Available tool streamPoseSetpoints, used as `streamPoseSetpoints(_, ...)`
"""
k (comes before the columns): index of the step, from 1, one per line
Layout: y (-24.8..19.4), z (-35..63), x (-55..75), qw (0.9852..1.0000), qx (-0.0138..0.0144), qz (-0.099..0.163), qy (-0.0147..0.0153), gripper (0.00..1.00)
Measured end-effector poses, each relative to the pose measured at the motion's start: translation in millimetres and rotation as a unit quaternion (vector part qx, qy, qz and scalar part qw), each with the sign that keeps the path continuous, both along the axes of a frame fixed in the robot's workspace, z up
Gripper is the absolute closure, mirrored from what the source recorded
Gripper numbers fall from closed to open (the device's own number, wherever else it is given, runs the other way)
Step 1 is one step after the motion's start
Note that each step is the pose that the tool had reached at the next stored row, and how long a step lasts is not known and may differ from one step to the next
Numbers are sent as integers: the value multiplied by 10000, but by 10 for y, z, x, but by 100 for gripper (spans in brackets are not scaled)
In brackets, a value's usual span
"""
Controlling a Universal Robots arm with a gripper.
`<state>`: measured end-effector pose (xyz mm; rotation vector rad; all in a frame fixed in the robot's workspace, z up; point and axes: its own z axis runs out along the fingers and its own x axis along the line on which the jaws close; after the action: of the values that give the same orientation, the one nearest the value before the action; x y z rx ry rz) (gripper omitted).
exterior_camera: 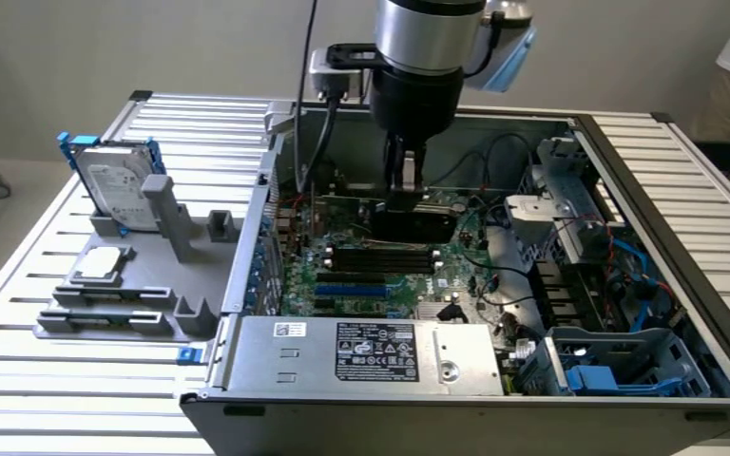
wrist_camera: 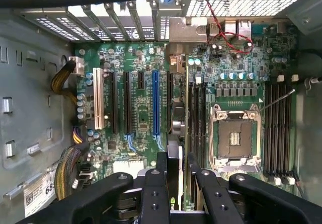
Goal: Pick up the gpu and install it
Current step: 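Insert the gpu into the slot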
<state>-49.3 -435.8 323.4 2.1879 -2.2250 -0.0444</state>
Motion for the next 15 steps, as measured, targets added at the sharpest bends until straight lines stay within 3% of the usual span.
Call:
streamPoseSetpoints(8, -48, -85, -114, 9999, 4, 112, -1, 74)
streamPoseSetpoints(15, -132, -150, -157, 9998, 13, 217, -1, 74)
